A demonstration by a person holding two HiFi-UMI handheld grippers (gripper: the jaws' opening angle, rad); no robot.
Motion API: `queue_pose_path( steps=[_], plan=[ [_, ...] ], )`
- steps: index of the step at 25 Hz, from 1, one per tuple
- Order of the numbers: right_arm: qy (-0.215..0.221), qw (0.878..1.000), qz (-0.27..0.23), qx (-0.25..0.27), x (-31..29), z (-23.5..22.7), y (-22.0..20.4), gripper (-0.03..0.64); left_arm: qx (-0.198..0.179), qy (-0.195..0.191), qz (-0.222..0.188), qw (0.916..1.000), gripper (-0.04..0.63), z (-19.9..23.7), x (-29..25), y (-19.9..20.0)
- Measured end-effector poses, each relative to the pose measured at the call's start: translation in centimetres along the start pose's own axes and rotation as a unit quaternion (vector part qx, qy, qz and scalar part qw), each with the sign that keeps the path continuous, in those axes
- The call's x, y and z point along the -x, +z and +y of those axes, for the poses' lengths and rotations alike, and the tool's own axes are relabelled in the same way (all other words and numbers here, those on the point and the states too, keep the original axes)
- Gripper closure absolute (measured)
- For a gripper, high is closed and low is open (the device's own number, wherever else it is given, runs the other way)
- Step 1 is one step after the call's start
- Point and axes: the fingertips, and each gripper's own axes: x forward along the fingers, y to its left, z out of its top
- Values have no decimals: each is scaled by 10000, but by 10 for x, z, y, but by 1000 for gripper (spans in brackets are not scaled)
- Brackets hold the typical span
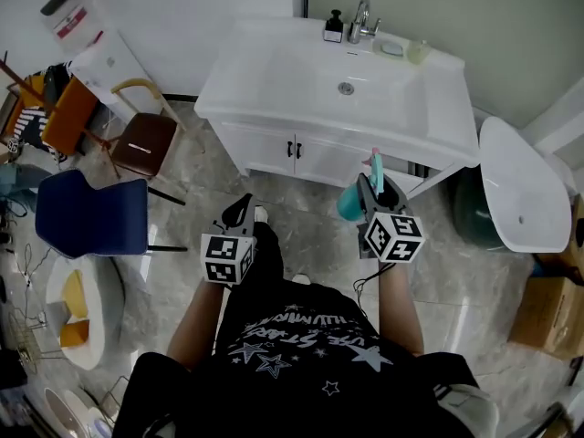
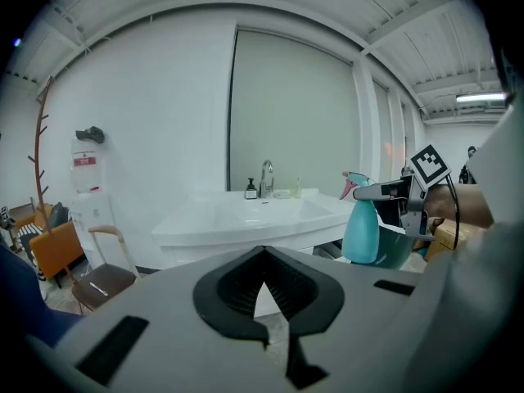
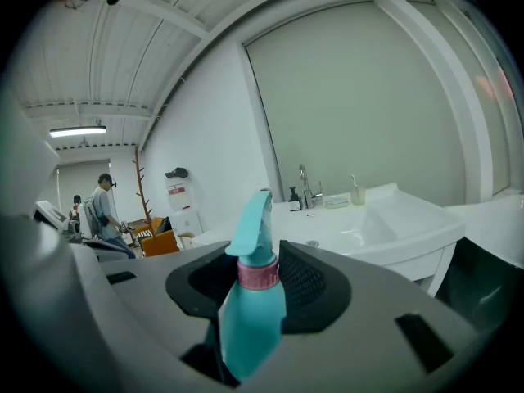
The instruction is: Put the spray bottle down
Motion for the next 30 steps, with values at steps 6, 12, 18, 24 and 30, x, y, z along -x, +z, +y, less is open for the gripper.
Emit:
queue_pose_path(
  steps=[6, 12, 18, 24, 30],
  plan=[
    [23, 10000, 41, 35, -53, 0, 10, 454, 64, -4, -37, 10000, 580, 34, -43, 15],
    [-72, 10000, -9, 31, -122, -3, 37, 454, 60, -92, -113, 9999, 580, 81, -99, 40],
    [43, 9999, -62, 85, -205, 18, 74, 454, 89, -173, -161, 9997, 580, 144, -159, 72],
    [176, 9998, 30, 13, -300, 49, 94, 454, 143, -254, -49, 9996, 580, 209, -207, 91],
    [351, 9993, 76, 64, -383, 84, 104, 454, 229, -241, 30, 9994, 580, 264, -242, 101]
  ],
)
